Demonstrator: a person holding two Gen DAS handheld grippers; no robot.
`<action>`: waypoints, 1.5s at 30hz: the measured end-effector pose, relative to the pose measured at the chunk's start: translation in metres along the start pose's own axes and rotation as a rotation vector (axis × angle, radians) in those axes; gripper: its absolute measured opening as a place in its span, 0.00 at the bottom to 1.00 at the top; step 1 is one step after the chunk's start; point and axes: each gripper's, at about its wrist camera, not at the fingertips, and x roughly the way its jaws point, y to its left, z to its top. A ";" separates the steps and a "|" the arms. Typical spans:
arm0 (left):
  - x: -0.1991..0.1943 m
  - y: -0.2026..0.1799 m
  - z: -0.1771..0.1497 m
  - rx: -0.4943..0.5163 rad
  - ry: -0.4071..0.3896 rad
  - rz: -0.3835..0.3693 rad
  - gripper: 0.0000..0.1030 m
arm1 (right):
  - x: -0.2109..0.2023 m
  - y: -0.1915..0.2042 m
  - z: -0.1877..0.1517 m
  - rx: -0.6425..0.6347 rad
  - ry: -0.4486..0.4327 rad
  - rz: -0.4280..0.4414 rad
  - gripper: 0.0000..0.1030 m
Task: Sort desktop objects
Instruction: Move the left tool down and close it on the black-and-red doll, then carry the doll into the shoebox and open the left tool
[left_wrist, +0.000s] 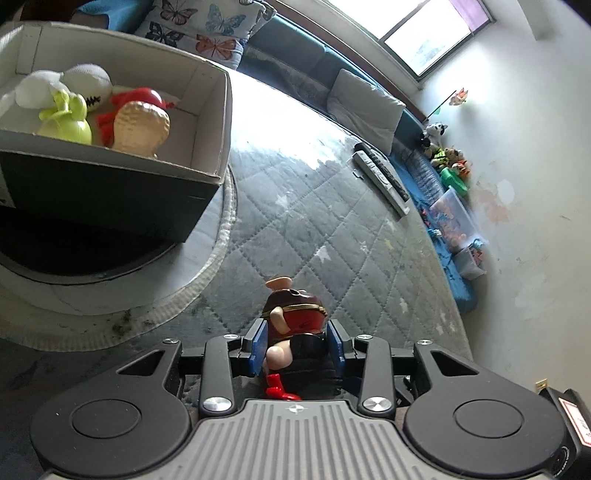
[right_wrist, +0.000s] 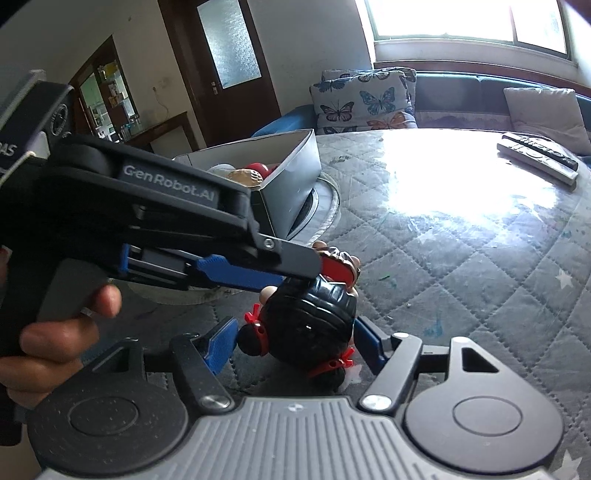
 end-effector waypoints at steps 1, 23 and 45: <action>0.001 0.001 0.000 -0.006 0.002 -0.005 0.38 | 0.000 0.000 0.000 0.002 0.000 0.000 0.68; 0.010 0.013 -0.002 -0.092 0.027 -0.049 0.43 | 0.003 0.004 0.001 0.009 0.007 -0.014 0.68; -0.097 0.021 0.034 -0.064 -0.224 -0.015 0.42 | -0.005 0.070 0.063 -0.220 -0.077 0.088 0.68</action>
